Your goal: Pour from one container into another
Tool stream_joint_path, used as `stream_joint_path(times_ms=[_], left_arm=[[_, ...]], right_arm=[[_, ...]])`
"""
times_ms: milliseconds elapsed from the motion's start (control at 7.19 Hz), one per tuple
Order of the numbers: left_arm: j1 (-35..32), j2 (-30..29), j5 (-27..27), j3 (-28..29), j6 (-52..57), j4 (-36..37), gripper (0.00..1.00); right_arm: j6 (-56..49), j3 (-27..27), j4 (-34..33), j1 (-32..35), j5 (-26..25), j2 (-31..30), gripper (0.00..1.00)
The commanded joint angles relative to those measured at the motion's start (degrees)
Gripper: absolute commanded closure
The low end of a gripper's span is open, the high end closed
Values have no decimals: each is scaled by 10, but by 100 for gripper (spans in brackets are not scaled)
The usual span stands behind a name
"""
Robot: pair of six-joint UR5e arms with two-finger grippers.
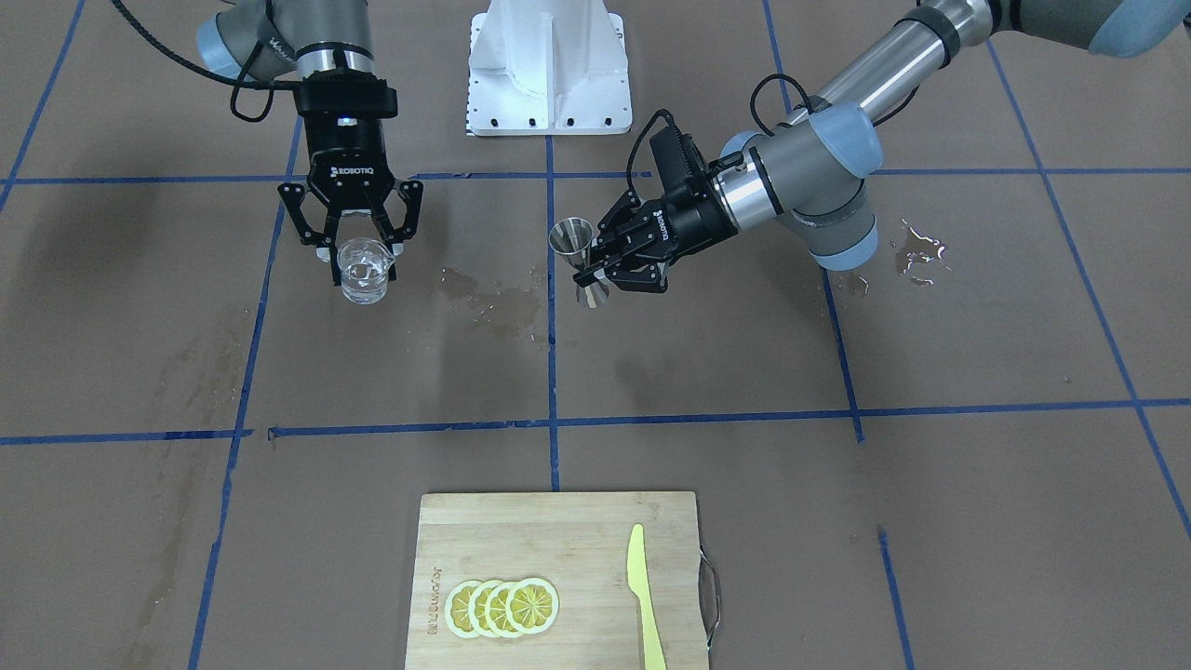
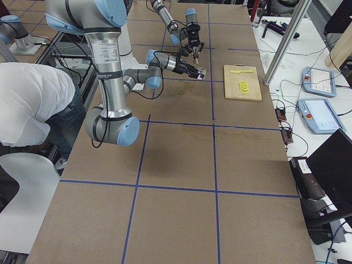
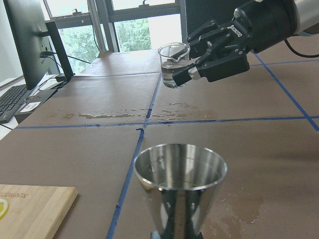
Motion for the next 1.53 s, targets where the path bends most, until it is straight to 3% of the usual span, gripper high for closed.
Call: stream_joint_path(times_ms=[0, 139, 696, 974, 1391], left_arm=[[9, 0, 21, 0, -10, 1, 100], [11, 0, 22, 0, -11, 1, 100], [13, -2, 23, 1, -13, 7, 100], [16, -7, 43, 2, -15, 8, 100], [23, -9, 45, 3, -46, 7, 100]], right_arm=[[0, 5, -118, -2, -1, 69, 100], [1, 10, -150, -3, -4, 86, 100], [-17, 10, -166, -21, -4, 101, 100], [-93, 8, -168, -27, -8, 113, 100], [-98, 3, -170, -46, -39, 116, 100]])
